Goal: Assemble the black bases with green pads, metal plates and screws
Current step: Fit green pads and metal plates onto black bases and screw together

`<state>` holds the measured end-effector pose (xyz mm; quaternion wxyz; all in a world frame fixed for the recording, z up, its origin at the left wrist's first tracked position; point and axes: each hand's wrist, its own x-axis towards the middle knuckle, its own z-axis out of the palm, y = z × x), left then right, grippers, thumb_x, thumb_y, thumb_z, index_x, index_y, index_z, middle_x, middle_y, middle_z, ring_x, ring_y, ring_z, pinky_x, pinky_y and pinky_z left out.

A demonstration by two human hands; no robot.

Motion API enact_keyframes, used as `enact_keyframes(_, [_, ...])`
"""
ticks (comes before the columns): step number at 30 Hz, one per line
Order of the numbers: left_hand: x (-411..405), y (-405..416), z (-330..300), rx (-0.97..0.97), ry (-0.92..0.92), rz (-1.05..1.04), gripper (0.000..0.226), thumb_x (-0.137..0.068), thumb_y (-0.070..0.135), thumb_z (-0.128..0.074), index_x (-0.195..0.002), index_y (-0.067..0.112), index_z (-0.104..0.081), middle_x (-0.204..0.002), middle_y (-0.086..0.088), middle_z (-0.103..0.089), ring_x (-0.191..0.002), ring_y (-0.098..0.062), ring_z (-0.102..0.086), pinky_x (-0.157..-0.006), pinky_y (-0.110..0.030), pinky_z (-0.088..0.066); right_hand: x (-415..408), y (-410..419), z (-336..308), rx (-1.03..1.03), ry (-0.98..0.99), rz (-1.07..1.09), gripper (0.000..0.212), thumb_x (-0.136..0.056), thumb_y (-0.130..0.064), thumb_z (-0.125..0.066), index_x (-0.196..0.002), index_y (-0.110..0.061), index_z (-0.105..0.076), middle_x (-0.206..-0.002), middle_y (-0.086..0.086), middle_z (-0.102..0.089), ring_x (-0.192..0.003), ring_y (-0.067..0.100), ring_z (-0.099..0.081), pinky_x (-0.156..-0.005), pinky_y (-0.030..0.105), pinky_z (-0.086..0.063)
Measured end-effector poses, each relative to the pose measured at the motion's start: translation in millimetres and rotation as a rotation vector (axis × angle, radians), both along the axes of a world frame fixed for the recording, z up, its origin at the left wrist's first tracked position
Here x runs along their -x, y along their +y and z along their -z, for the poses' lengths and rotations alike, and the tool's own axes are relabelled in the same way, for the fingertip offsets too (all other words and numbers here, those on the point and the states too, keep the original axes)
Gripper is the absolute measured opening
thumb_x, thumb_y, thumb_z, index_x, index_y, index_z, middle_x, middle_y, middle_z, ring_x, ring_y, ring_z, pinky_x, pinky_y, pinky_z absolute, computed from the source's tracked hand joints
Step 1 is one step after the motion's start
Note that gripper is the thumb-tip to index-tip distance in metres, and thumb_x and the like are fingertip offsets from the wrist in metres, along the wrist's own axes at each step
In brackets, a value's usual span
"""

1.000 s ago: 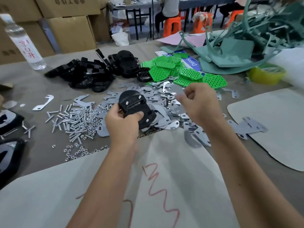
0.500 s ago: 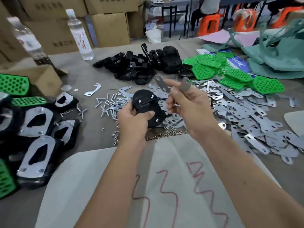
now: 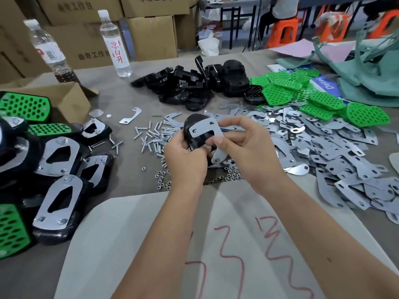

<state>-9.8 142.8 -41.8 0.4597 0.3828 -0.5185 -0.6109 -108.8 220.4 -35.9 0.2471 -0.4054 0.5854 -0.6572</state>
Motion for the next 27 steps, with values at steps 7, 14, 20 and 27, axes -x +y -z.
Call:
enact_keyframes(7, [1, 0, 2, 0.098, -0.067, -0.009, 0.038, -0.062, 0.003, -0.069, -0.097, 0.018, -0.074, -0.092, 0.000, -0.080, -0.091, -0.026, -0.077, -0.085, -0.051, -0.063, 0, -1, 2, -0.146, -0.014, 0.232, 0.013, -0.082, -0.016, -0.087, -0.084, -0.017, -0.075, -0.069, 0.004, -0.075, -0.056, 0.022, -0.069, -0.059, 0.040, -0.061])
enact_keyframes(14, [1, -5, 7, 0.129, -0.068, 0.002, 0.044, -0.075, -0.016, -0.070, -0.097, 0.021, -0.073, -0.094, 0.001, -0.080, -0.088, -0.017, -0.076, -0.083, -0.040, -0.063, 2, 3, -5, -0.265, -0.218, 0.157, 0.024, -0.079, -0.022, -0.090, -0.075, -0.007, -0.073, -0.062, 0.006, -0.067, -0.041, 0.007, -0.049, -0.042, 0.020, -0.044])
enact_keyframes(20, [-1, -4, 5, 0.142, -0.078, 0.064, 0.047, -0.077, -0.018, -0.067, -0.101, 0.022, -0.073, -0.097, -0.003, -0.079, -0.092, -0.023, -0.075, -0.086, -0.047, -0.063, 7, 5, -4, -0.271, -0.253, 0.116, 0.023, -0.081, -0.021, -0.089, -0.073, -0.005, -0.074, -0.053, -0.001, -0.061, -0.041, 0.008, -0.049, -0.042, 0.018, -0.043])
enact_keyframes(27, [-3, -2, 3, 0.165, -0.095, 0.121, 0.045, -0.077, -0.018, -0.071, -0.106, 0.017, -0.073, -0.097, -0.001, -0.080, -0.090, -0.019, -0.076, -0.083, -0.041, -0.063, 11, 6, -4, -0.299, -0.193, 0.138, 0.025, -0.080, -0.028, -0.090, -0.071, -0.009, -0.075, -0.062, 0.008, -0.070, -0.041, 0.011, -0.048, -0.047, 0.025, -0.046])
